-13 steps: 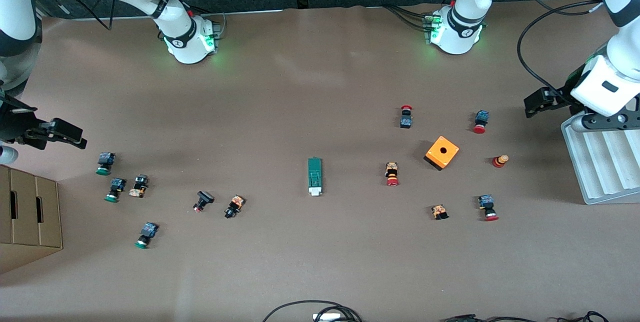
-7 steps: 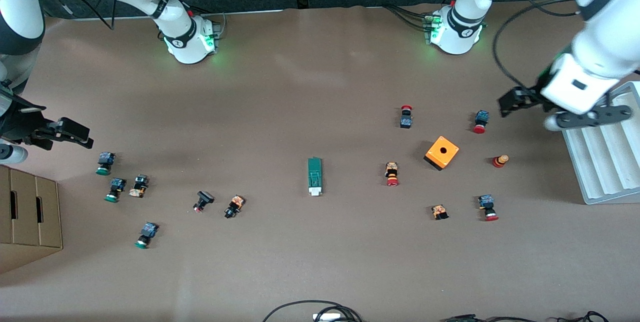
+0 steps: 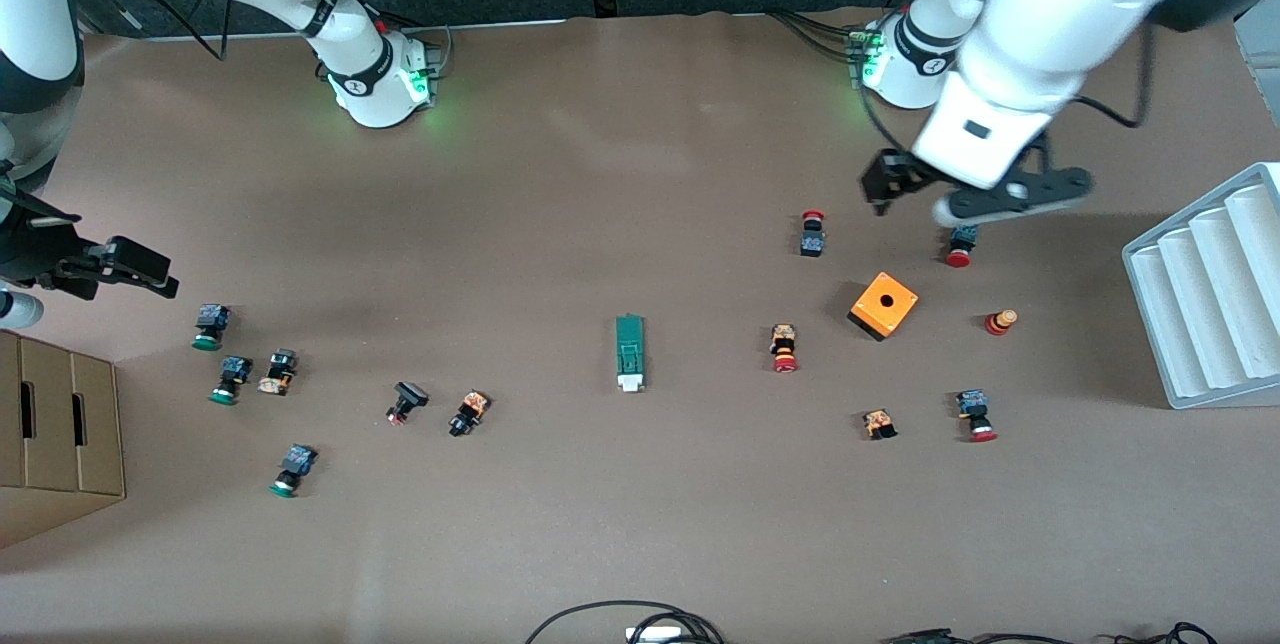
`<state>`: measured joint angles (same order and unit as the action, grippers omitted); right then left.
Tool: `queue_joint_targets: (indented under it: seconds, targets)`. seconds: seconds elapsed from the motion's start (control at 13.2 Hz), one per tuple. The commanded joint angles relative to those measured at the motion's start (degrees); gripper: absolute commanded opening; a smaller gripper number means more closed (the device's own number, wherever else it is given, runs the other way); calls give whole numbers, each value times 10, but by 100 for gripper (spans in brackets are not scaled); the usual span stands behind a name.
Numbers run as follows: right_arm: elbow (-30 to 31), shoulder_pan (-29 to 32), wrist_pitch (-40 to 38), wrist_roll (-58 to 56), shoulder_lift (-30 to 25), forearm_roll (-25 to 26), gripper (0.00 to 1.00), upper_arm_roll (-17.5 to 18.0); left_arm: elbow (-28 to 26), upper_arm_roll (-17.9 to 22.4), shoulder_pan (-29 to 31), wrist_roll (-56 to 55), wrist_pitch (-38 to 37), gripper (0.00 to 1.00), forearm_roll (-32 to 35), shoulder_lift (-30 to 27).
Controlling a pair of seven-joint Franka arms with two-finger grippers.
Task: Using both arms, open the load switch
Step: 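Move the left gripper over the green load switch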
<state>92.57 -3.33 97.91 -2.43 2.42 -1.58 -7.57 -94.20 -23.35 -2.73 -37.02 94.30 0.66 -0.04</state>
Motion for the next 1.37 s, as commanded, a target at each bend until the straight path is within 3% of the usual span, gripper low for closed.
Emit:
queue_joint_targets:
  seconds: [0.0,0.23,0.46,0.68,0.99,1.29]
  targets:
    - [-3,-2,3,-3,4,7,100,0,9,-55,2,-82,29,100,34,26]
    - [-5,-2,9,1,14,11,100,-1,5,-105,2,-144,72,100,74,48]
    - [-5,3,10,1,23,10,100,-1,1,-122,-22,-211,115,100,94,72]
    - [-5,-4,49,1,24,14,100,3,0,-122,-103,-307,134,100,214,120]
    - [-5,-8,47,1,21,11,100,3,-4,-122,-165,-432,185,100,316,176]
    - [-3,-12,24,1,29,7,100,5,-21,-122,-228,-595,209,100,481,243]
